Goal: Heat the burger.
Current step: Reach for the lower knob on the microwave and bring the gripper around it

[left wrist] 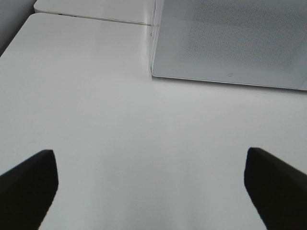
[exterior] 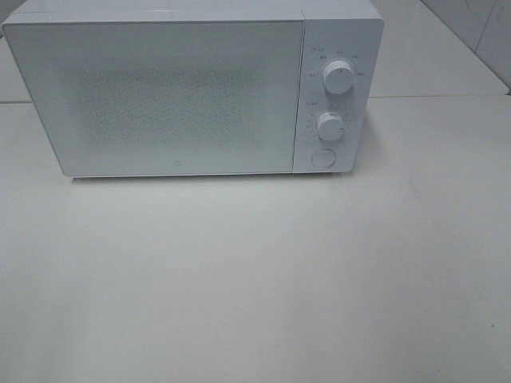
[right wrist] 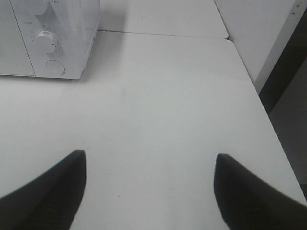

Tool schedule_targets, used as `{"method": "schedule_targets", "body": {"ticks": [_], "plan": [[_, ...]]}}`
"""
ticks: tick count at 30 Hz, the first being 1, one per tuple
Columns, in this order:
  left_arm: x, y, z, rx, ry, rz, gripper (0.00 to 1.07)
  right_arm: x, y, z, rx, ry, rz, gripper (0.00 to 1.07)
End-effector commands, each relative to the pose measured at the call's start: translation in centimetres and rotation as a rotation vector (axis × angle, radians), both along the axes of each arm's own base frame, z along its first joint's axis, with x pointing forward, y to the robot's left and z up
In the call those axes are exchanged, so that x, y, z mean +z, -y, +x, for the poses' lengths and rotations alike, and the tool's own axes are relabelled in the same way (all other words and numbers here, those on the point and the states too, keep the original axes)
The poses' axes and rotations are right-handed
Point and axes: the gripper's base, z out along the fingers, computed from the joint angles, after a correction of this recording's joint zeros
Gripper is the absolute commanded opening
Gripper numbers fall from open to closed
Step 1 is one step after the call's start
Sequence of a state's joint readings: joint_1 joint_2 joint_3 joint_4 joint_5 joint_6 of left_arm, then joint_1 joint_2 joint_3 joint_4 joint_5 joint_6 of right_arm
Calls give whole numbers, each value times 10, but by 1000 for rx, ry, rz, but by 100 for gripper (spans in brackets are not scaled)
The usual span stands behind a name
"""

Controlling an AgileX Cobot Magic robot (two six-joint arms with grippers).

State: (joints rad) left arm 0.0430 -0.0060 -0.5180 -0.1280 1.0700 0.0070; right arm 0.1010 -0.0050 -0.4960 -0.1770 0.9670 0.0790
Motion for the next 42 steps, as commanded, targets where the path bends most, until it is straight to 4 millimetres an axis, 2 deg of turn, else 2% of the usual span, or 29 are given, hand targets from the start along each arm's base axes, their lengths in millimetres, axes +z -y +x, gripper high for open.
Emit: {"method": "schedule_targets", "body": {"ticks": [1,22,28,34,42], "plan": [[-1,1,-2,-1,15,-14,98,0,0,-3,-3,31,2,71],[-1,1,-2,-1,15,-14,98,0,0,-3,-1,32,2,71],[-1,1,-2,-1,15,-14,98,16,0,-7,2,92,5,71],[-1,1,-2,-1,15,-14,98,29,-2,12,16,142,2,71],[-1,1,-2,-1,15,-14,98,36,-6,32,19,164,32,71]]}}
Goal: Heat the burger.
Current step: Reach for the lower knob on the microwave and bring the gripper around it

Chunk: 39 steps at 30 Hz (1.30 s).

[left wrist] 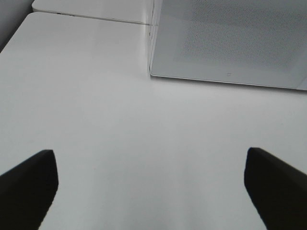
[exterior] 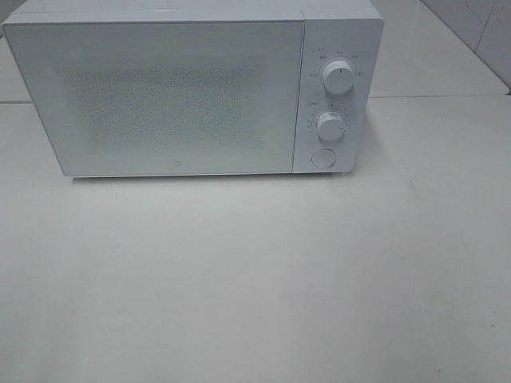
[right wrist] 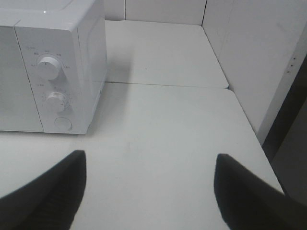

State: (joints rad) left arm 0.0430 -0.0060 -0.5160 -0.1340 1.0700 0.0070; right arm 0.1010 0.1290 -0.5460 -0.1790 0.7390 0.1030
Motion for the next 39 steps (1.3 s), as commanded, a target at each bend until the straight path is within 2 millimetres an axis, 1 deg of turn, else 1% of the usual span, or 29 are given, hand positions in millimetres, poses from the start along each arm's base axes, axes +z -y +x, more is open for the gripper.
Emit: {"method": "schedule_targets", "body": {"ticks": [1,2,4,5,7,8,9,11,12,13,14,15,17,24,25,26,27,29,31,32,33,34,36,37,39], "plan": [[0,0,-3,3,17,-9,98,5,-2,12,-3,19,25,71],[0,0,-3,3,17,-9,98,5,-2,12,-3,19,25,71],[0,0,-3,3,17,-9,98,-1,-3,21,7,21,21,71],[0,0,-3,3,17,-9,98,-1,-3,21,7,21,21,71],[0,0,-3,3,17,-9,98,-12,-5,30,20,26,16,71],[0,0,-3,3,17,-9,98,-12,-5,30,20,26,16,71],[0,0,-3,3,17,-9,98,-18,-7,34,29,37,19,71],[0,0,-3,3,17,-9,98,-21,-7,36,33,41,19,71],[0,0,-3,3,17,-9,98,-28,-8,41,41,48,18,71],[0,0,-3,3,17,-9,98,-28,-8,41,41,48,18,71],[0,0,-3,3,17,-9,98,-33,-9,44,50,60,16,71],[0,0,-3,3,17,-9,98,-33,-9,44,50,60,16,71],[0,0,-3,3,17,-9,98,-39,-11,49,64,89,16,71],[0,0,-3,3,17,-9,98,-43,-14,60,84,120,16,71],[0,0,-3,3,17,-9,98,-43,-15,65,90,125,16,71],[0,0,-3,3,17,-9,98,-43,-15,65,90,125,16,71],[0,0,-3,3,17,-9,98,-43,-16,71,96,119,16,71],[0,0,-3,3,17,-9,98,-43,-16,74,99,117,16,71],[0,0,-3,3,17,-9,98,-46,-18,85,107,94,16,71],[0,0,-3,3,17,-9,98,-46,-18,85,107,94,16,71],[0,0,-3,3,17,-9,98,-48,-19,92,114,89,18,71],[0,0,-3,3,17,-9,98,-48,-19,92,114,89,18,71],[0,0,-3,3,17,-9,98,-49,-22,103,128,98,21,71],[0,0,-3,3,17,-9,98,-49,-22,103,128,98,21,71],[0,0,-3,3,17,-9,98,-49,-25,117,150,133,30,71]]}}
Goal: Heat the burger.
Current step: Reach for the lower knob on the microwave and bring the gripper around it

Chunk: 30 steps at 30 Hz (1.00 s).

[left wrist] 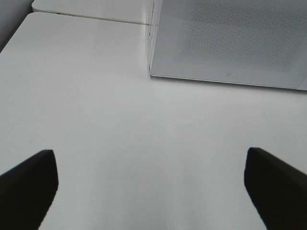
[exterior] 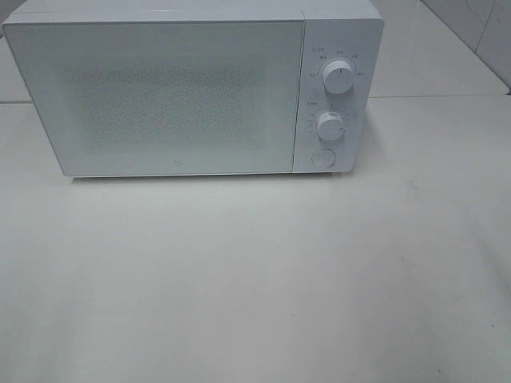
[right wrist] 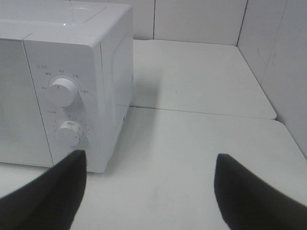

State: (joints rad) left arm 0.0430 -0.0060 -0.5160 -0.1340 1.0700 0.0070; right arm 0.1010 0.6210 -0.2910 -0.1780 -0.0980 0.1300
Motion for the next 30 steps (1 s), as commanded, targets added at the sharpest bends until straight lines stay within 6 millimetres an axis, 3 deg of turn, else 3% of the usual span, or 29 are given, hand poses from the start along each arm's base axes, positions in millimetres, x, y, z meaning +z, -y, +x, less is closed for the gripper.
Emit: {"method": "schedule_targets", "body": {"ticks": [1,12,20,30], "plan": [[0,0,-3,3,17,-9,98,2,-2,9,14,54,17,71],[0,0,-3,3,17,-9,98,-11,-9,39,49,65,37,71],[0,0,-3,3,17,-9,98,-33,-12,66,50,30,71,71],[0,0,-3,3,17,-9,98,-52,-6,68,-27,108,92,71]]}}
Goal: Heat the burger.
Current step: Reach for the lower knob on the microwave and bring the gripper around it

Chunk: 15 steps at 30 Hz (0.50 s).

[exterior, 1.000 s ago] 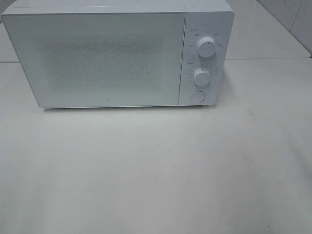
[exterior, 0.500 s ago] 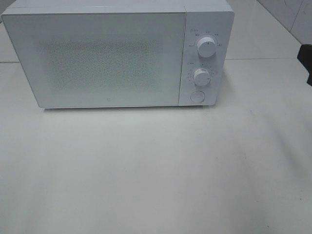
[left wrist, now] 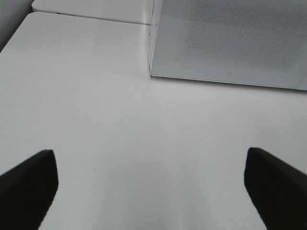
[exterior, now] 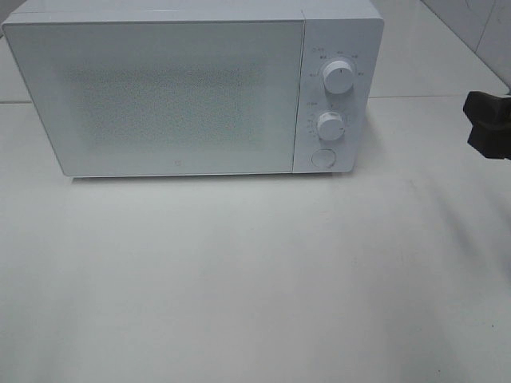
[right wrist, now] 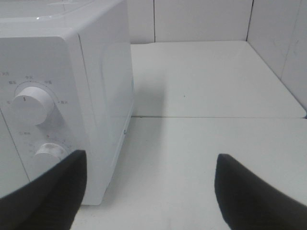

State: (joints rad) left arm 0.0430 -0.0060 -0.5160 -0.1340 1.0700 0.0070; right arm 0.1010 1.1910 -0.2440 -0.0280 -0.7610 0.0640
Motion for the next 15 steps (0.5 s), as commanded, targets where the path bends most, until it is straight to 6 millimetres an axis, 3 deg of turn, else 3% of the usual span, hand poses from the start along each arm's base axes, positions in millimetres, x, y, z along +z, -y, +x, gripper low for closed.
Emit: {"method": "schedule_targets", "body": {"ticks": [1,9,15], "plan": [[0,0,-3,3,17,-9,98,-4,6,-5,-55,85,15,71],[0,0,-3,3,17,-9,98,-16,9,-5,-97,61,24,71],[0,0,-3,3,17,-9,98,-36,-14,0,-48,24,-89,71]]}}
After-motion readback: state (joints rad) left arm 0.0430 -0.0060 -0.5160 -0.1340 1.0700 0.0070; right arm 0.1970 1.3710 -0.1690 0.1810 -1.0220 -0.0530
